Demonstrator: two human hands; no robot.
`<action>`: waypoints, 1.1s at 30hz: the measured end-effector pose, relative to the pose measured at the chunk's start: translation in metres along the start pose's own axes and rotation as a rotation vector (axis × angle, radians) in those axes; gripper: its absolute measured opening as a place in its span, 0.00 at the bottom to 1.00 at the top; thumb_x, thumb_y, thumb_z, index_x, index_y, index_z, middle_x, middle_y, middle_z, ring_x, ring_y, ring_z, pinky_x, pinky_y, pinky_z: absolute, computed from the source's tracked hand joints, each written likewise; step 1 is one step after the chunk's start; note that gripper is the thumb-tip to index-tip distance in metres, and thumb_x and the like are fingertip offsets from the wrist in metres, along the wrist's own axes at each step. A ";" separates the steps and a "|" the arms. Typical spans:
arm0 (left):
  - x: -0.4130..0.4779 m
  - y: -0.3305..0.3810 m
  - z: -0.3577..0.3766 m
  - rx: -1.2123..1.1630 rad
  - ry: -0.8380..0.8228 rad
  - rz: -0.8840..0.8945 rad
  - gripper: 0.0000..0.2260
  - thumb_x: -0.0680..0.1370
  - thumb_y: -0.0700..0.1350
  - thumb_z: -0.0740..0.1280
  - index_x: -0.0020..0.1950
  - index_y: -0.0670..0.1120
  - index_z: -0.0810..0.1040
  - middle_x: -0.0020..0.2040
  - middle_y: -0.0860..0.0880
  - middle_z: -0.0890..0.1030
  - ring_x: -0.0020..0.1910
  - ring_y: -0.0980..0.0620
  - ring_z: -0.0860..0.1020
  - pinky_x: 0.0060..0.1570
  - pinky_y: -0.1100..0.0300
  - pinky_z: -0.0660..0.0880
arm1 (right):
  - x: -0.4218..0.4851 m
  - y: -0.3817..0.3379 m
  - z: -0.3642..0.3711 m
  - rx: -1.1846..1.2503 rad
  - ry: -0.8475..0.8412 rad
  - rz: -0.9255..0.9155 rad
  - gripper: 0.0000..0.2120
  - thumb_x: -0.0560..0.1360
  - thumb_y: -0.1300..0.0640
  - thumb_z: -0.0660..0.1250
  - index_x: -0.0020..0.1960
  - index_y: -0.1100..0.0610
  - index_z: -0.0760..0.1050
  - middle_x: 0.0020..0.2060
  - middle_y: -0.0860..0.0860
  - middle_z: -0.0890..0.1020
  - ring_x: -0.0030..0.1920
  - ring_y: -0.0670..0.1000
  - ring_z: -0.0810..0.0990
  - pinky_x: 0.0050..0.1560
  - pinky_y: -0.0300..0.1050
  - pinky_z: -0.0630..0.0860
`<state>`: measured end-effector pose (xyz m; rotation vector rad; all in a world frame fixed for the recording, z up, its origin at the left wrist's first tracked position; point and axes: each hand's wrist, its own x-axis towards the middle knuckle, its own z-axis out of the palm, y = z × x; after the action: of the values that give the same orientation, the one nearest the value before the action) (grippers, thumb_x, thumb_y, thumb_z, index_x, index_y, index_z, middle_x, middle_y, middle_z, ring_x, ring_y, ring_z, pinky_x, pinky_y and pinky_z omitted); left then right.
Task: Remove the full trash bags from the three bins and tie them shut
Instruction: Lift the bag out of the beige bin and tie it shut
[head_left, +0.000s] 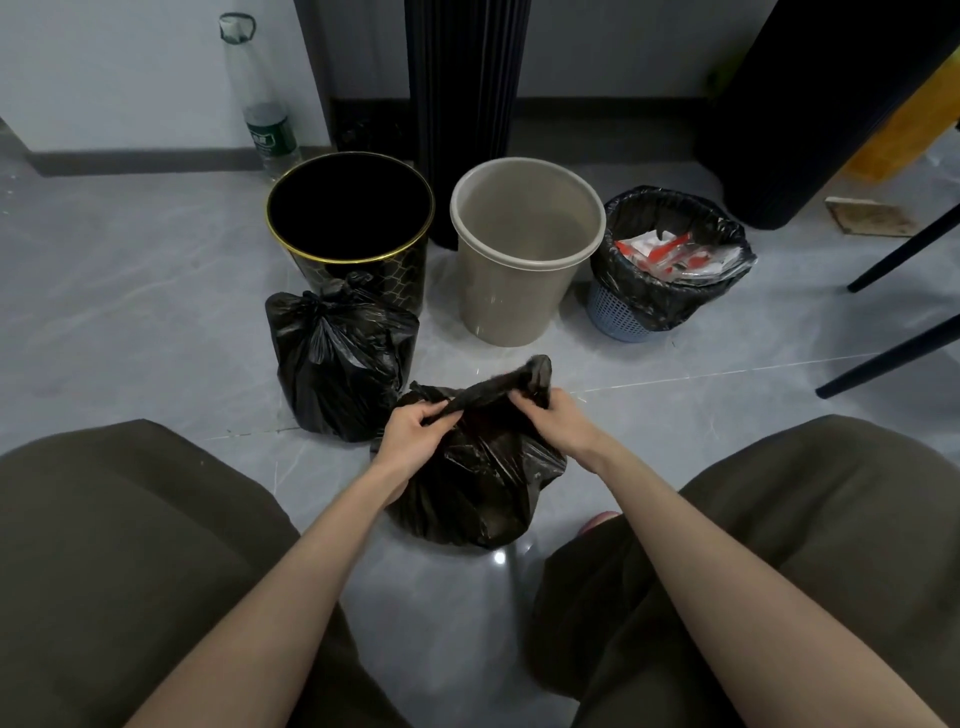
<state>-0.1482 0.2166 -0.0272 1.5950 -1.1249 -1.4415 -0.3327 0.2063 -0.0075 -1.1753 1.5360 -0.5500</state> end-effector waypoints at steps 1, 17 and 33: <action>0.001 0.000 0.000 -0.010 -0.001 0.000 0.13 0.77 0.39 0.67 0.61 0.39 0.78 0.51 0.51 0.80 0.41 0.67 0.77 0.39 0.79 0.71 | -0.001 -0.003 0.003 0.085 0.002 0.036 0.13 0.80 0.50 0.60 0.56 0.56 0.77 0.48 0.51 0.81 0.49 0.47 0.79 0.48 0.33 0.75; 0.000 0.000 0.012 0.167 -0.213 -0.040 0.17 0.72 0.41 0.73 0.61 0.45 0.79 0.56 0.48 0.81 0.51 0.57 0.79 0.52 0.73 0.74 | 0.016 0.005 0.032 0.568 0.284 0.128 0.22 0.82 0.48 0.53 0.31 0.53 0.61 0.21 0.44 0.64 0.23 0.42 0.62 0.30 0.37 0.60; -0.005 -0.007 0.026 0.710 -0.108 0.332 0.19 0.72 0.49 0.72 0.62 0.48 0.76 0.57 0.54 0.74 0.61 0.51 0.70 0.61 0.55 0.62 | -0.004 0.006 -0.002 -0.760 0.277 0.134 0.12 0.78 0.63 0.54 0.55 0.62 0.75 0.55 0.61 0.75 0.59 0.63 0.68 0.56 0.51 0.67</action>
<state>-0.1725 0.2248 -0.0348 1.6688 -2.0130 -0.9598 -0.3373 0.2117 -0.0096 -1.5829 2.1414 -0.0134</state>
